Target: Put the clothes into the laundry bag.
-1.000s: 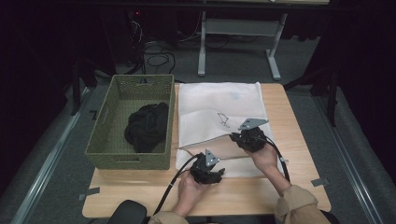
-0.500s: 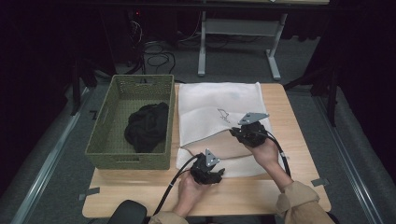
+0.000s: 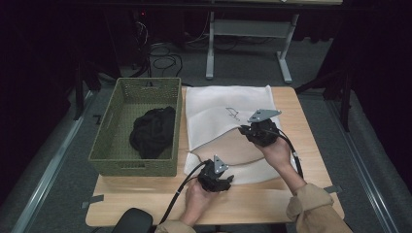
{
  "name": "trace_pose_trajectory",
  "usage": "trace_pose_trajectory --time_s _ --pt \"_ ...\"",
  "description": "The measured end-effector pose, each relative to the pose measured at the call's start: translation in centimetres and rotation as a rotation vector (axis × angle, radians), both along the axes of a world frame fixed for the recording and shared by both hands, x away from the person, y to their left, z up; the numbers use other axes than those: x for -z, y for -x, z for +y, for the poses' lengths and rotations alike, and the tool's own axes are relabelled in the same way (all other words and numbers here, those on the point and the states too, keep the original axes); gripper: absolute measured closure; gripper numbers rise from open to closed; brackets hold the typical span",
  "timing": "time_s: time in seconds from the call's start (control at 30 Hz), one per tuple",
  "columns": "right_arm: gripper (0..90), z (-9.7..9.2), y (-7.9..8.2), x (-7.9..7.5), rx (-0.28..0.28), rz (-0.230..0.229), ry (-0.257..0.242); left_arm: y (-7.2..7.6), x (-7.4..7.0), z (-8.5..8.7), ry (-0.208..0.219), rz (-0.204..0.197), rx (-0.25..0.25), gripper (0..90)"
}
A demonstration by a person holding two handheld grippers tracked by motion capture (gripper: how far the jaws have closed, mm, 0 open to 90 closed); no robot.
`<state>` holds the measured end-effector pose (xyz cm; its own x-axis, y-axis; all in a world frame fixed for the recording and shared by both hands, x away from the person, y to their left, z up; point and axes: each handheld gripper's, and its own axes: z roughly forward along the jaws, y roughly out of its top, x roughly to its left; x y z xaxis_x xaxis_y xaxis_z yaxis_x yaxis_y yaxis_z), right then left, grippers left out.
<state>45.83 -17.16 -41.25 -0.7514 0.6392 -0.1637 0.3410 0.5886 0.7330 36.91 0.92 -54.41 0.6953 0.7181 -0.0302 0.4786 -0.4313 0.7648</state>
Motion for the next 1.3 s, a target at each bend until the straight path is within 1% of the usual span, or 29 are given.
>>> trace_pose_trajectory --time_s 0.03,0.1,0.17,0.23,0.4,0.5,0.7,0.73,0.77,0.8,0.93,1.03,1.13,1.2,1.23,1.3 --pt "85.2 0.0 0.0 -0.2 0.004 0.005 -0.001 0.0 0.0 0.0 -0.001 -0.001 -0.001 40.0" --pt "85.2 0.0 -0.2 -0.5 0.001 -0.005 -0.011 0.0 0.0 0.0 -0.002 -0.002 -0.002 40.0" --pt "85.3 0.1 -0.4 -1.1 0.002 -0.008 -0.008 0.1 0.0 0.0 -0.003 -0.002 -0.003 40.0" --pt "85.3 0.1 -0.4 -1.2 0.005 -0.007 -0.015 0.1 0.0 0.0 -0.004 -0.002 -0.004 40.0" --pt "85.3 0.2 -0.4 -2.1 0.001 -0.012 -0.015 0.1 0.0 0.1 -0.003 -0.001 -0.005 40.8" --pt "85.3 0.1 -0.5 -2.9 0.007 -0.022 -0.038 0.0 0.0 0.1 -0.006 -0.001 0.000 41.3" --pt "85.4 0.1 -0.5 -4.0 0.005 -0.035 -0.049 -0.2 -0.3 0.0 -0.023 0.019 0.000 41.4" --pt "85.4 0.1 -0.5 -4.1 0.010 -0.030 -0.052 -0.3 -0.4 0.0 -0.028 0.025 0.001 41.4" --pt "85.4 0.1 -0.5 -4.2 0.007 -0.036 -0.050 -0.4 -0.5 0.0 -0.036 0.031 0.002 41.4" --pt "85.4 0.1 -0.6 -4.2 0.011 -0.032 -0.059 -0.4 -0.5 0.0 -0.038 0.035 0.004 41.4" --pt "85.4 0.2 -0.7 -3.9 0.014 -0.024 -0.033 -1.1 -1.2 0.3 -0.090 0.091 0.007 41.1" --pt "85.4 0.4 -0.7 -3.6 0.016 -0.018 -0.036 -1.3 -1.5 0.4 -0.114 0.116 0.008 40.8" --pt "85.4 0.6 -0.8 -3.3 0.013 -0.018 -0.031 -1.5 -1.6 0.5 -0.111 0.135 0.005 40.5" --pt "85.4 0.7 -0.9 -3.2 0.015 -0.015 -0.027 -1.6 -1.7 0.5 -0.091 0.157 -0.004 39.1" --pt "85.4 0.7 -0.9 -3.2 0.018 -0.013 -0.027 -1.6 -1.8 0.5 -0.089 0.159 -0.005 38.7" --pt "85.4 0.8 -0.9 -3.1 0.020 -0.010 -0.026 -1.6 -1.9 0.4 -0.104 0.161 0.004 37.4"
